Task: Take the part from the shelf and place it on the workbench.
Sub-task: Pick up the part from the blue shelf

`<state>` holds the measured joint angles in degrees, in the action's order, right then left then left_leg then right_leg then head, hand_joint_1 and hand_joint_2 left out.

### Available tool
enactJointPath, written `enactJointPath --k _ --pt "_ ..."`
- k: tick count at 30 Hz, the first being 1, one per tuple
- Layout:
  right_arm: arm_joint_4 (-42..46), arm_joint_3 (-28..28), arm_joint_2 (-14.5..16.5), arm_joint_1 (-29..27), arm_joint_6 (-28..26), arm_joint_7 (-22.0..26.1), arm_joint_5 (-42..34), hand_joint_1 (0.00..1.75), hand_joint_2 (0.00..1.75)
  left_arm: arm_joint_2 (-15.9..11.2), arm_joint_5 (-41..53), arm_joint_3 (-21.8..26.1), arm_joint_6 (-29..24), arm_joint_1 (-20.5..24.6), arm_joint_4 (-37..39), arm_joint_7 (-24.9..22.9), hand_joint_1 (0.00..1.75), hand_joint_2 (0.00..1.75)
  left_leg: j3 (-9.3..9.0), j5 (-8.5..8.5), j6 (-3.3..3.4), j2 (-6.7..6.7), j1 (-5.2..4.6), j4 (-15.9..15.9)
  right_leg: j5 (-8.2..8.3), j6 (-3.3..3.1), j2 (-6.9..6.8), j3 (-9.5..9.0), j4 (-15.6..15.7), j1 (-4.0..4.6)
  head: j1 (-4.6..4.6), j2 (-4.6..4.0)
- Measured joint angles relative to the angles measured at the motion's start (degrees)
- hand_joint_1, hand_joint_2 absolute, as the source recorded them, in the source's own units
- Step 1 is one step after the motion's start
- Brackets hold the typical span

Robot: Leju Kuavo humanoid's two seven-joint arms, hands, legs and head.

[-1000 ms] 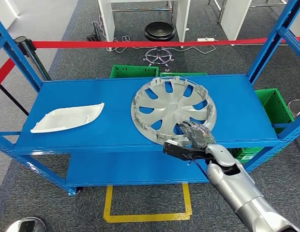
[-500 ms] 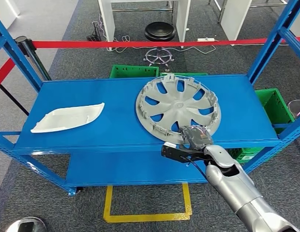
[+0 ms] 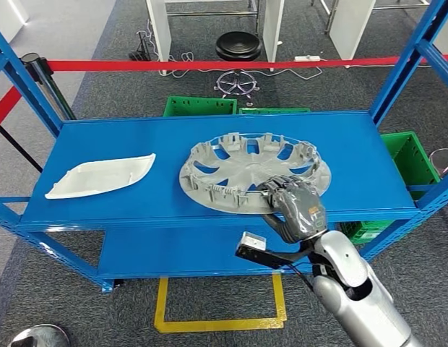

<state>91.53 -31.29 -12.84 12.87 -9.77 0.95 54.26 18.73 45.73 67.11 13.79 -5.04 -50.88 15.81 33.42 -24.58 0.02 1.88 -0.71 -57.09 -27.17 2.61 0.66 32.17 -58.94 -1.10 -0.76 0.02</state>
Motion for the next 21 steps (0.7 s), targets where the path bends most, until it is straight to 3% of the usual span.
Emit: enactJointPath --k 4,5,8,9,13,21 --pt "6.21 0.25 -0.72 -2.89 -1.79 0.72 1.33 1.75 1.75 -0.01 -0.95 -0.57 -0.56 -0.09 -0.02 -0.02 0.00 1.75 0.01 0.00 0.00 0.00 0.00 0.00 0.00 0.00 0.00 0.00 0.01 0.00 -0.01 0.00" --pt "7.26 0.33 -0.86 -3.39 -2.00 0.79 1.48 1.64 1.75 -0.01 -0.97 -0.73 -0.62 -0.09 -0.02 0.02 0.00 1.75 0.01 0.00 0.00 0.00 0.00 0.00 0.00 0.00 0.00 0.00 0.01 0.00 0.00 0.00" --pt "9.27 0.63 -1.15 -4.50 -2.22 0.88 1.60 0.34 1.75 -0.02 -0.86 -1.16 -0.74 -0.09 -0.02 0.16 0.00 1.75 0.01 0.01 0.00 0.00 0.00 0.00 0.01 0.00 0.00 -0.01 0.01 0.00 0.00 0.00" --pt "9.67 0.73 -1.20 -4.76 -2.23 0.91 1.55 0.03 1.75 -0.02 -0.81 -1.25 -0.78 -0.09 -0.02 0.19 0.00 1.75 0.00 0.01 0.00 0.00 0.00 0.00 0.02 0.01 0.00 -0.01 0.01 0.00 -0.01 0.00" --pt "10.36 0.90 -1.35 -5.36 -2.06 0.96 1.25 1.75 1.75 -0.04 -0.48 -1.43 -0.89 -0.09 -0.02 0.28 0.00 1.75 0.00 0.02 0.01 -0.01 0.00 0.00 0.03 0.01 0.00 -0.02 0.01 0.00 0.00 0.00" --pt "10.35 0.89 -1.96 -5.88 -1.79 1.39 1.40 1.75 1.75 -0.04 1.10 -1.41 -0.93 -0.08 -0.02 1.13 0.00 1.75 0.01 0.02 0.01 -0.01 0.00 0.00 0.03 0.01 0.01 -0.01 0.01 0.00 0.00 0.00"
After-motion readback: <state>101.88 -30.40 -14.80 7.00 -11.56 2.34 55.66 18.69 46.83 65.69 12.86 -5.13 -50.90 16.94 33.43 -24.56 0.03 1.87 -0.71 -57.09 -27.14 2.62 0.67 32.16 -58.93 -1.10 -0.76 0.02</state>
